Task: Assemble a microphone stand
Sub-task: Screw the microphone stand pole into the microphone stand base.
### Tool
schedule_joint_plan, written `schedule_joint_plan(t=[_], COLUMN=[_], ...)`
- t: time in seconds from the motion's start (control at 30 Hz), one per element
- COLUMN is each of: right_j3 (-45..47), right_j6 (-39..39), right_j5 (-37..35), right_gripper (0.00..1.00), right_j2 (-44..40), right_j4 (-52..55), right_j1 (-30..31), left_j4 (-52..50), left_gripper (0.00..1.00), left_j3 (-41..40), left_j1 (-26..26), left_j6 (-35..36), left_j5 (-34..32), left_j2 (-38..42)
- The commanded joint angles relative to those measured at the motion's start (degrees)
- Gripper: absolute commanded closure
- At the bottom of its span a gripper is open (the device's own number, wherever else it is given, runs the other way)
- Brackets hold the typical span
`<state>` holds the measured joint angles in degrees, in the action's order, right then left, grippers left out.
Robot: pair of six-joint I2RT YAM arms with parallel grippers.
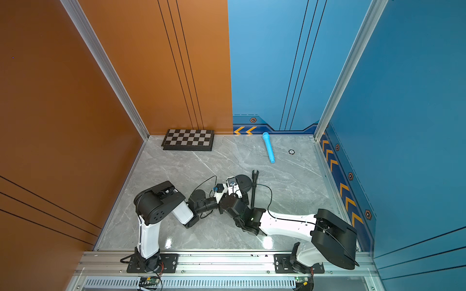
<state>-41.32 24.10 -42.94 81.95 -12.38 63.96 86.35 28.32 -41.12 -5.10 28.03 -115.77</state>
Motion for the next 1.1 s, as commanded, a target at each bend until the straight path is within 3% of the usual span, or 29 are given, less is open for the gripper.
schedule_joint_plan(t=[0.0, 0.13, 0.3, 0.37, 0.5, 0.77, 1.07], right_j3=[-0.06, 0.23, 1.59, 2.00, 3.66, 1.88, -0.73], right_j6=[0.41, -11.23, -24.39, -29.73, -35.46, -39.00, -39.83], right_j5=[0.53, 18.59, 43.67, 53.20, 63.79, 72.26, 72.02], right_gripper=[0.98, 0.71, 0.60, 0.51, 0.49, 0.51, 0.57], right_j2=[3.19, -1.14, -8.24, -10.11, -12.91, -9.28, -5.67], right_j4=[9.68, 8.16, 11.58, 13.16, 11.80, 7.43, 4.17], right_j1=[0.20, -2.28, -9.45, -13.02, -19.55, -28.47, -29.01], left_j4=[-5.49, -5.48, -5.43, -5.49, -5.49, -5.40, -5.47], left_gripper=[0.79, 0.80, 0.80, 0.80, 0.80, 0.80, 0.81], left_j3=[0.08, 0.04, -0.05, -0.02, -0.08, 0.10, 0.21], left_j1=[-1.90, -1.79, -1.44, -1.38, -1.31, -1.24, -1.15], left_j6=[1.67, 1.74, 1.49, 1.47, 1.72, 1.62, 1.85], left_j5=[2.76, 3.06, 3.57, 3.92, 4.60, 5.71, 6.07], left_j2=[-1.92, -1.83, -1.92, -1.83, -1.80, -2.45, -3.15])
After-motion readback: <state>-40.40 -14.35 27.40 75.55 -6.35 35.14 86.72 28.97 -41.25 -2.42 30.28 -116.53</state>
